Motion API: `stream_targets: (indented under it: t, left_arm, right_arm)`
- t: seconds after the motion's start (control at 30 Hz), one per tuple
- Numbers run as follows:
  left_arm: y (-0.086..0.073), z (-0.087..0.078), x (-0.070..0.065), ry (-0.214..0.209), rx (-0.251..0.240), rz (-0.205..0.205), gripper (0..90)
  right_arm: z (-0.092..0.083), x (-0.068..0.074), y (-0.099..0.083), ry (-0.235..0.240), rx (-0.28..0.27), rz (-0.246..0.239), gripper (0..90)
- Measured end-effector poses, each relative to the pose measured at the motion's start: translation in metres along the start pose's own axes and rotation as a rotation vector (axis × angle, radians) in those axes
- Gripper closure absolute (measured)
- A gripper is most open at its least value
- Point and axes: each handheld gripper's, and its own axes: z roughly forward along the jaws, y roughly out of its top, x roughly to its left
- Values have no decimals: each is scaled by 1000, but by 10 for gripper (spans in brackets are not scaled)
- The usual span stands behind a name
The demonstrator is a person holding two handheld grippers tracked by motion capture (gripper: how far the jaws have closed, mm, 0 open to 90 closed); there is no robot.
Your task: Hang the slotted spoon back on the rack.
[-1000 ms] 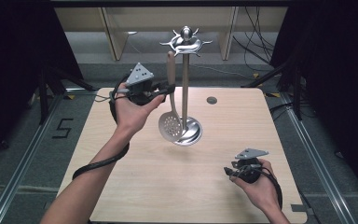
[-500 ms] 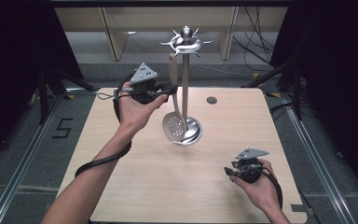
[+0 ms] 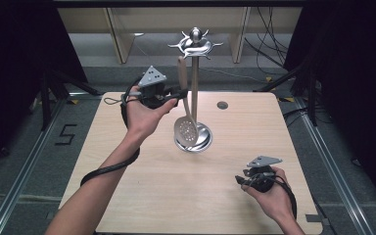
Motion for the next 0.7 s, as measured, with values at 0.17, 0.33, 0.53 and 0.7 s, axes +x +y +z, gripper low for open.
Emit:
stream_targets:
  t: [0.17,0.33,0.53,0.7]
  left_arm:
    - [-2,-4,0,9,-11,11,715]
    - [-1,-12,-2,21,-45,24,671]
    - [-1,-21,-5,39,-74,51,590]
    - [-8,-35,-5,66,-94,61,494]
  right_arm:
    - [1,0,0,1,-3,-14,592]
    - [1,-1,0,1,-2,-16,590]
    - [0,3,1,5,5,18,588]
    - [-1,1,0,7,7,12,586]
